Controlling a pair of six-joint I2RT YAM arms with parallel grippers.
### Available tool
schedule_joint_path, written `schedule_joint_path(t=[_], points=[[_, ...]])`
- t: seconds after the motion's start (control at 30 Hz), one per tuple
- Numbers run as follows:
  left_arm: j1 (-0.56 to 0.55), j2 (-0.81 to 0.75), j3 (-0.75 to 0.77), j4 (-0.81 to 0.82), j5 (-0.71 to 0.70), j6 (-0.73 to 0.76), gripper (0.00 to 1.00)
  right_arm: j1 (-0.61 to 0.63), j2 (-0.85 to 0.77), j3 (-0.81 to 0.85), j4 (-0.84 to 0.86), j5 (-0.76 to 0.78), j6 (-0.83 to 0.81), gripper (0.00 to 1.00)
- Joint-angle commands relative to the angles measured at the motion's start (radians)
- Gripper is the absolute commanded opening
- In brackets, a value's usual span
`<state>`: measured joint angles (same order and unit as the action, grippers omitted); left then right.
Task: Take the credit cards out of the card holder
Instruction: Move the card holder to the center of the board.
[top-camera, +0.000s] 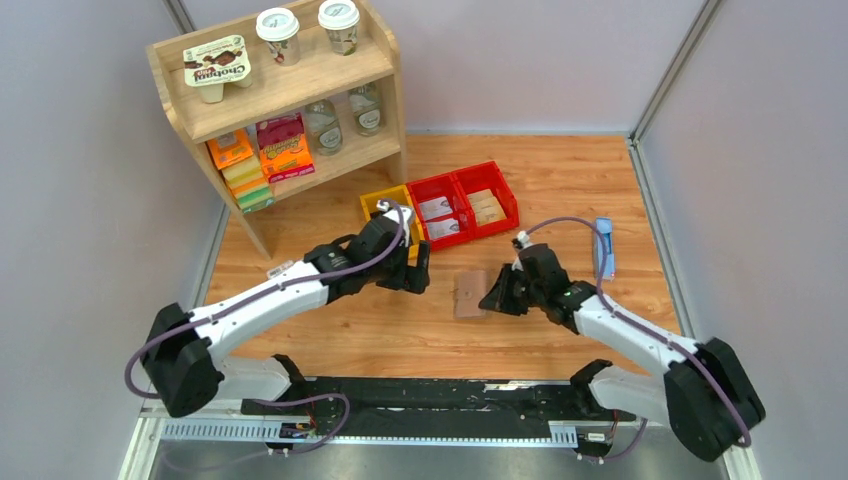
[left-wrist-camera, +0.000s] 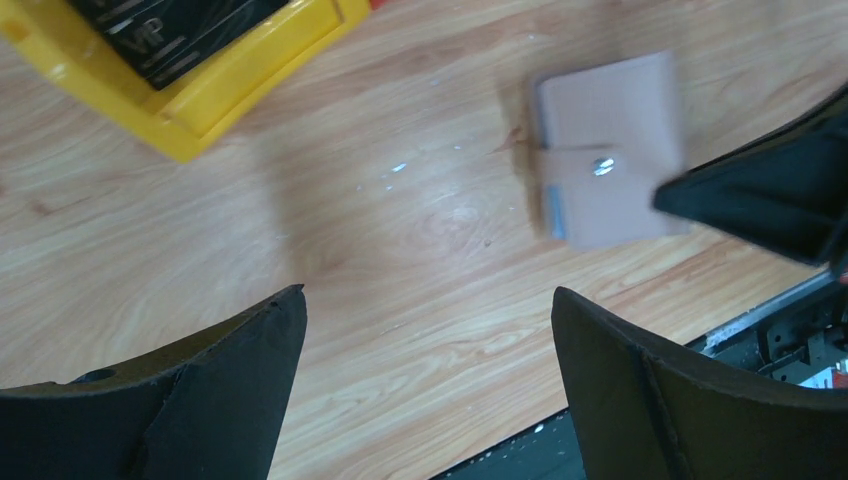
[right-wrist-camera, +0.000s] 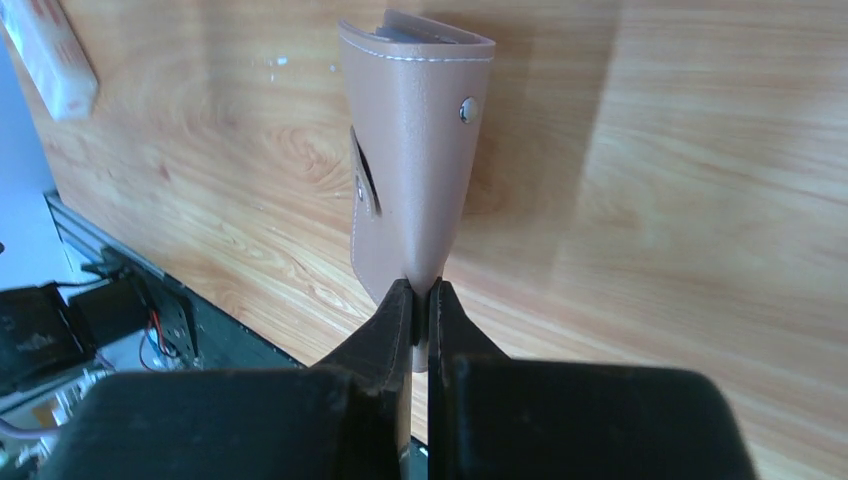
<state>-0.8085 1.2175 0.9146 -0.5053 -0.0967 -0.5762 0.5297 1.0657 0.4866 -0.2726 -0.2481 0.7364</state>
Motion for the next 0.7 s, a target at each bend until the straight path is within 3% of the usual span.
schedule_joint_path(t=[0.0, 0.13, 0.3, 0.4, 0.67], points=[[-0.057, 0.109, 0.111, 0.007, -0.055, -0.065, 0.99, 0.068, 0.147, 0.036, 0.243, -0.077, -0.008, 0.00], [-0.067, 0.194, 0.162, -0.027, -0.043, -0.097, 0.98, 0.121, 0.276, 0.082, 0.263, -0.103, 0.014, 0.03], [-0.110, 0.299, 0.204, -0.050, -0.054, -0.126, 0.95, 0.118, 0.286, 0.084, 0.214, -0.030, 0.015, 0.38], [-0.118, 0.347, 0.240, -0.076, -0.054, -0.145, 0.92, 0.075, 0.240, 0.058, 0.204, 0.001, 0.012, 0.48], [-0.142, 0.476, 0.322, -0.078, -0.048, -0.113, 0.81, -0.005, 0.301, 0.055, 0.317, -0.123, 0.017, 0.44]])
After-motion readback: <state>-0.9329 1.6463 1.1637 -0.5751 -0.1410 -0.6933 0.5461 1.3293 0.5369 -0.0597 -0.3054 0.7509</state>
